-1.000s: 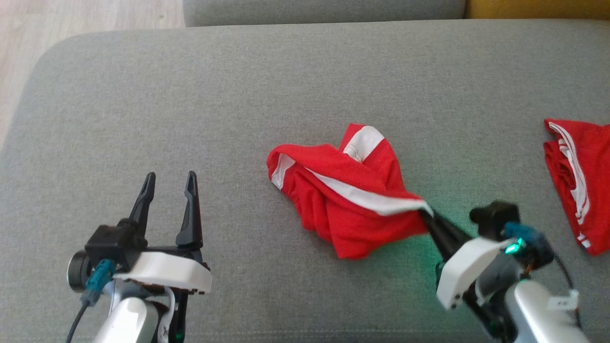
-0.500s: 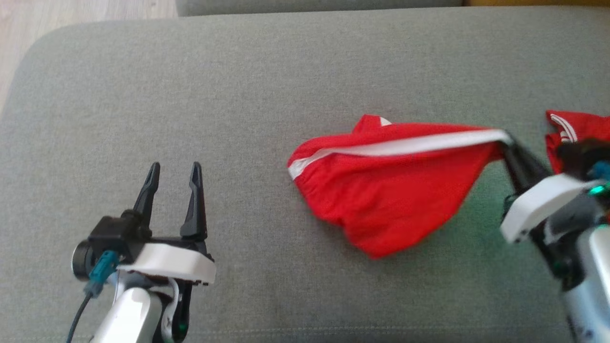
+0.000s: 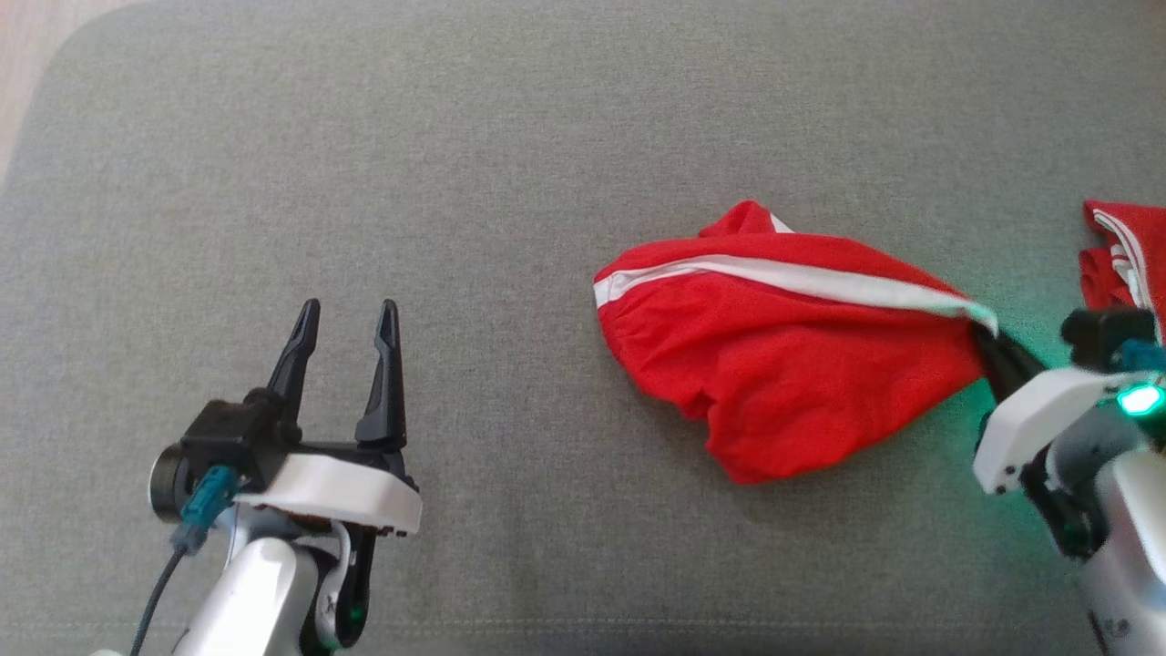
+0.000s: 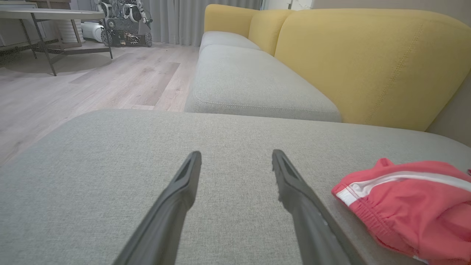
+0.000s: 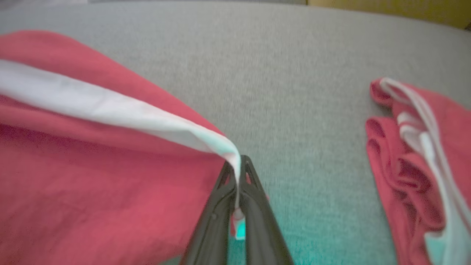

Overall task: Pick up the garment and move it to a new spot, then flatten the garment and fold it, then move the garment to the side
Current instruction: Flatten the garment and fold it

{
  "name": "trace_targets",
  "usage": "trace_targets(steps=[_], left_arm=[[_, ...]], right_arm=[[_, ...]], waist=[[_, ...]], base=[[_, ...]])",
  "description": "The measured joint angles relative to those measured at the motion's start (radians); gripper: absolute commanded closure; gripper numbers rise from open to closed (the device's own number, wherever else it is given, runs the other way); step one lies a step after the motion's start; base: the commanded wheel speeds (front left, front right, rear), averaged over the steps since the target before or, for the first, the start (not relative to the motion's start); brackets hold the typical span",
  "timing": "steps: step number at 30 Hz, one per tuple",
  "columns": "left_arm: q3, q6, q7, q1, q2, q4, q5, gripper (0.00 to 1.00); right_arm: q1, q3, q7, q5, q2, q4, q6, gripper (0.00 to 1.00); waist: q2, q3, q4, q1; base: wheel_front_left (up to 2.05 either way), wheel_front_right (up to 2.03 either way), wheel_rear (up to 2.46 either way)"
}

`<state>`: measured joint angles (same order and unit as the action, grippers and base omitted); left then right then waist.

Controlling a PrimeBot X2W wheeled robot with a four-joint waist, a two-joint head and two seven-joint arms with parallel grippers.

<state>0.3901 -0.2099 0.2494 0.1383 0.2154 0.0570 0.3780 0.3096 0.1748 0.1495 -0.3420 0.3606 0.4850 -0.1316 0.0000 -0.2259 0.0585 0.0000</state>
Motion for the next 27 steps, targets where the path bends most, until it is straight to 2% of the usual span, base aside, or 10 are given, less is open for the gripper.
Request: trace_targets(steps=[1, 2, 6, 10, 19, 23, 27], left_arm=[[0.001, 0.001, 0.000, 0.001, 0.000, 0.002, 0.000, 0.00], [0.001, 0.002, 0.000, 0.002, 0.000, 0.003, 0.000, 0.00], [0.001, 0.002, 0.000, 0.008, 0.000, 0.009, -0.006, 0.00], [-0.003, 0.002, 0.000, 0.006, 0.001, 0.012, -0.006, 0.00], [-0.013, -0.010, 0.000, -0.055, 0.014, 0.005, -0.005, 0.00], [-0.014, -0.020, -0.001, -0.071, 0.025, -0.007, -0.005, 0.00], [-0.013, -0.030, -0.012, -0.092, 0.033, -0.018, -0.005, 0.00]], right_arm=[[0.003, 0.011, -0.012, -0.001, -0.003, 0.029, 0.000, 0.62], [0.007, 0.018, -0.028, -0.005, -0.007, 0.052, 0.000, 0.00], [0.018, 0.033, -0.102, -0.019, -0.032, 0.092, 0.000, 0.00], [0.021, 0.020, -0.196, -0.017, -0.058, 0.058, 0.000, 0.00], [-0.084, -0.039, -0.235, 0.066, -0.130, -0.225, 0.000, 0.00], [-0.180, -0.084, -0.192, 0.113, -0.183, -0.372, 0.000, 0.00], [-0.247, -0.102, -0.149, 0.137, -0.220, -0.466, 0.000, 0.00]], waist=[[0.0000, -0.001, -0.001, 0.0000], [0.0000, -0.001, -0.002, 0.0000], [0.0000, 0.006, -0.013, 0.0000], [0.0000, 0.031, -0.028, 0.0000], [0.0000, 0.091, -0.053, 0.0000], [0.0000, 0.119, -0.060, 0.0000], [0.0000, 0.129, -0.065, 0.0000]], base=[[0.00, 0.00, 0.00], [0.00, 0.00, 0.00], [0.00, 0.00, 0.00], [0.00, 0.00, 0.00], [0.00, 0.00, 0.00], [0.00, 0.00, 0.00], [0.00, 0.00, 0.00]])
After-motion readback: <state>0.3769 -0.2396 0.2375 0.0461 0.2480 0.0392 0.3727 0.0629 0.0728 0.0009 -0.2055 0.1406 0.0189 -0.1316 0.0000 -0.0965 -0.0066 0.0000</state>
